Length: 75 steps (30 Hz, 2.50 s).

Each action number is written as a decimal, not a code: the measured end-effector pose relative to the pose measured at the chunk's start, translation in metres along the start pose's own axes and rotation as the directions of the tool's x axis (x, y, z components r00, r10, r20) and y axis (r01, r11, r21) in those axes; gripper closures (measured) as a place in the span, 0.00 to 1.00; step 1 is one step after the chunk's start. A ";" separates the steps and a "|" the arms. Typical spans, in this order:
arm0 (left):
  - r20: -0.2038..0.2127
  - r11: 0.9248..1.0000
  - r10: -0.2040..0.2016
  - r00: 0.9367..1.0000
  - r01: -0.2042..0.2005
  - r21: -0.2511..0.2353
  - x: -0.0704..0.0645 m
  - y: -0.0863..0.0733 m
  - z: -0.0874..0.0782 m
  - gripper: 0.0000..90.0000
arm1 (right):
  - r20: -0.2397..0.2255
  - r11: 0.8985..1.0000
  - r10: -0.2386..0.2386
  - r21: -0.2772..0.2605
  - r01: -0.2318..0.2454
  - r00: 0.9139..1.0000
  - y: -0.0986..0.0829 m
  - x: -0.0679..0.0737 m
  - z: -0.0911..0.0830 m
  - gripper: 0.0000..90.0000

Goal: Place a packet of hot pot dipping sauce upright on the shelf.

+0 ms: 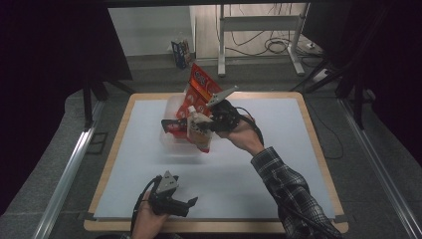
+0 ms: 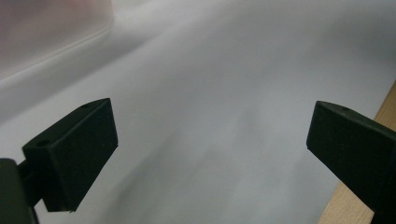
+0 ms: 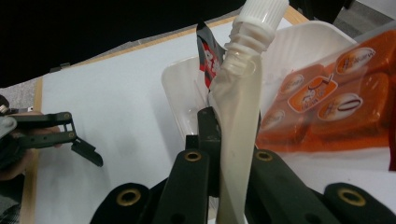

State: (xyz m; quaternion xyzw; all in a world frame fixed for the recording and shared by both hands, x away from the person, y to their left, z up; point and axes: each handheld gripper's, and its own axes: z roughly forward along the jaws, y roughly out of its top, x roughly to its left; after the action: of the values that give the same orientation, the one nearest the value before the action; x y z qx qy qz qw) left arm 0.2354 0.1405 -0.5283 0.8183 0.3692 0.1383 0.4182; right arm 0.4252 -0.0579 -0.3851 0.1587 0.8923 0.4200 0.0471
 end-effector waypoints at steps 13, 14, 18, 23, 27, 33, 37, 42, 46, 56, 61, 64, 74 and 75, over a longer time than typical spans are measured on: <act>0.003 1.000 0.005 1.000 -0.005 0.003 0.000 0.000 0.000 0.02 | -0.005 1.000 -0.011 -0.009 0.011 1.000 0.015 0.004 0.020 0.98; 0.002 1.000 0.006 1.000 -0.006 0.004 0.000 0.000 0.000 0.02 | -0.007 1.000 -0.010 -0.012 0.010 1.000 0.016 0.005 0.021 0.98; 0.003 1.000 0.005 1.000 -0.005 0.003 0.000 0.000 0.000 0.02 | -0.017 1.000 -0.013 -0.025 0.013 1.000 0.020 0.008 0.027 0.98; 0.003 1.000 0.007 1.000 -0.008 0.006 0.000 0.000 0.000 0.02 | -0.028 1.000 -0.023 -0.013 0.023 0.999 0.021 0.011 0.038 0.98; 0.003 1.000 0.010 1.000 -0.010 0.008 0.000 0.000 0.000 0.02 | -0.030 1.000 -0.025 0.011 0.026 0.999 0.016 0.012 0.048 0.98; 0.003 1.000 0.012 1.000 -0.012 0.012 0.000 0.000 0.000 0.02 | -0.031 0.999 -0.020 0.029 0.021 0.999 0.010 0.010 0.057 0.98; 0.003 1.000 0.015 1.000 -0.015 0.015 0.000 0.000 0.000 0.02 | -0.029 0.999 -0.021 0.033 0.022 0.999 0.008 0.010 0.060 0.98; 0.001 1.000 0.017 1.000 -0.017 0.017 -0.001 -0.001 0.000 0.02 | -0.027 0.999 -0.023 0.042 0.024 0.999 0.006 0.010 0.064 0.98; 0.000 1.000 0.017 1.000 -0.017 0.016 -0.001 -0.001 0.001 0.02 | -0.024 0.998 -0.024 0.049 0.026 0.999 0.003 0.011 0.068 0.98; 0.002 1.000 0.021 1.000 -0.021 0.022 -0.002 -0.001 0.001 0.02 | -0.018 0.999 -0.028 0.046 0.028 0.999 0.001 0.010 0.071 0.97; 0.001 0.999 0.023 1.000 -0.023 0.026 -0.002 -0.001 0.002 0.02 | -0.013 0.999 -0.020 0.050 0.020 1.000 -0.001 0.009 0.073 0.96; 0.001 0.999 0.025 1.000 -0.025 0.028 -0.002 -0.001 0.002 0.02 | -0.009 0.998 -0.021 0.056 0.022 1.000 -0.002 0.008 0.074 0.93; 0.003 0.999 0.026 1.000 -0.026 0.029 -0.003 -0.001 0.003 0.02 | 0.018 0.997 -0.022 0.068 0.021 1.000 -0.004 0.007 0.073 0.67; 0.003 0.999 0.026 1.000 -0.026 0.029 -0.003 -0.001 0.003 0.02 | 0.020 0.997 -0.020 0.070 0.019 1.000 -0.004 0.007 0.073 0.64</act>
State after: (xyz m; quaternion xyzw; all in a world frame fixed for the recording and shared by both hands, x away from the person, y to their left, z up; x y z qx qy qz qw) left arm 0.2346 0.1375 -0.5306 0.8292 0.3600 0.1371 0.4050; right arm 0.4338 -0.0044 -0.4349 0.1559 0.9075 0.3862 0.0551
